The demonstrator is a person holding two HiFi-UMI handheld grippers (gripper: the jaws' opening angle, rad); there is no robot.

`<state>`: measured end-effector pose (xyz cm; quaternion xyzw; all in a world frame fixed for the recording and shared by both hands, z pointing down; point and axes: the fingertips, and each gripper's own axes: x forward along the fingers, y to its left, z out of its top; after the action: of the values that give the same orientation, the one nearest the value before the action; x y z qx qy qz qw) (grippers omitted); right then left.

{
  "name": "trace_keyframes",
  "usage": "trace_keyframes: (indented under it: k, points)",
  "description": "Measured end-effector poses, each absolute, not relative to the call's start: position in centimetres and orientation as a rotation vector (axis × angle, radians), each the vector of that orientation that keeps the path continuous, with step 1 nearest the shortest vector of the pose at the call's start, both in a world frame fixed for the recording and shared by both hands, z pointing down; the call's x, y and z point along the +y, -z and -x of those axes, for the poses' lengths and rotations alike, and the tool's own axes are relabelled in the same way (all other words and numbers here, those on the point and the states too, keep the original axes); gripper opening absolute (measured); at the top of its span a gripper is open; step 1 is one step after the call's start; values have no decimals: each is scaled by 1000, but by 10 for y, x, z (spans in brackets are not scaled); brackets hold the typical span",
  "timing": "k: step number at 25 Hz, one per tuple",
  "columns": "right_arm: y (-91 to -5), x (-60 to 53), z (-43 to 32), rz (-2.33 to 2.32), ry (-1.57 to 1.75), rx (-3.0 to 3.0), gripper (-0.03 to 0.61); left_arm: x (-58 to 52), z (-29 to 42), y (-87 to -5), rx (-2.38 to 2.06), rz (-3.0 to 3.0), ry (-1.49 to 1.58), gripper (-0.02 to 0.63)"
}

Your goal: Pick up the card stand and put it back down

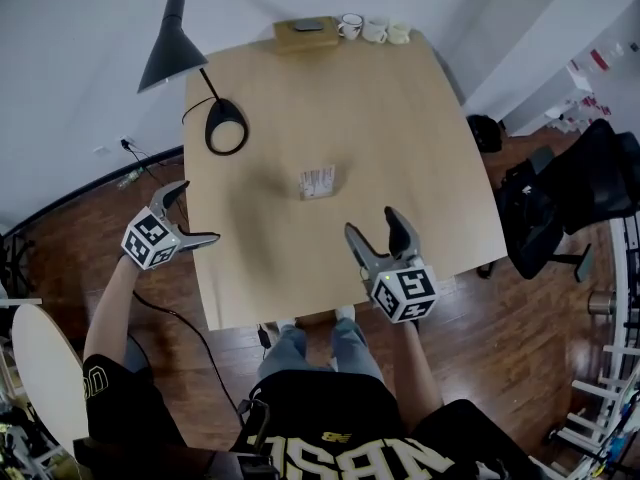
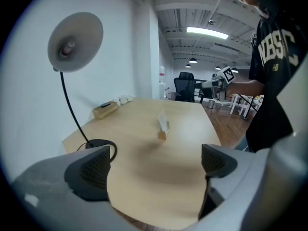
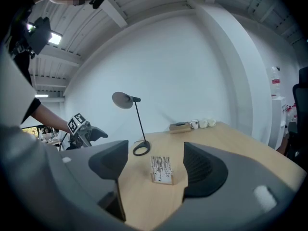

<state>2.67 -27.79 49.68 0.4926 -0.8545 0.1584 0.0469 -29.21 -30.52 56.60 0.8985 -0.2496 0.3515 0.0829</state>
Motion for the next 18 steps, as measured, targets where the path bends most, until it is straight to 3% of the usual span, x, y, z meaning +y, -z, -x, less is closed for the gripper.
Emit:
trace_keyframes:
  k: [5,12,18]
  points:
    - [-523,-285,-25,-1519,-528,-2589,355,-334,243,-616,-649,-2680,-935,591]
    - [-566,-292,-9,-1526,-640,-2635,355,-366,155,-694,-549,-2661,-819,513]
    - [-595,-291,-8,-1482,-667,-2633,356,-395,99,-726,-532,-2672,-826,377]
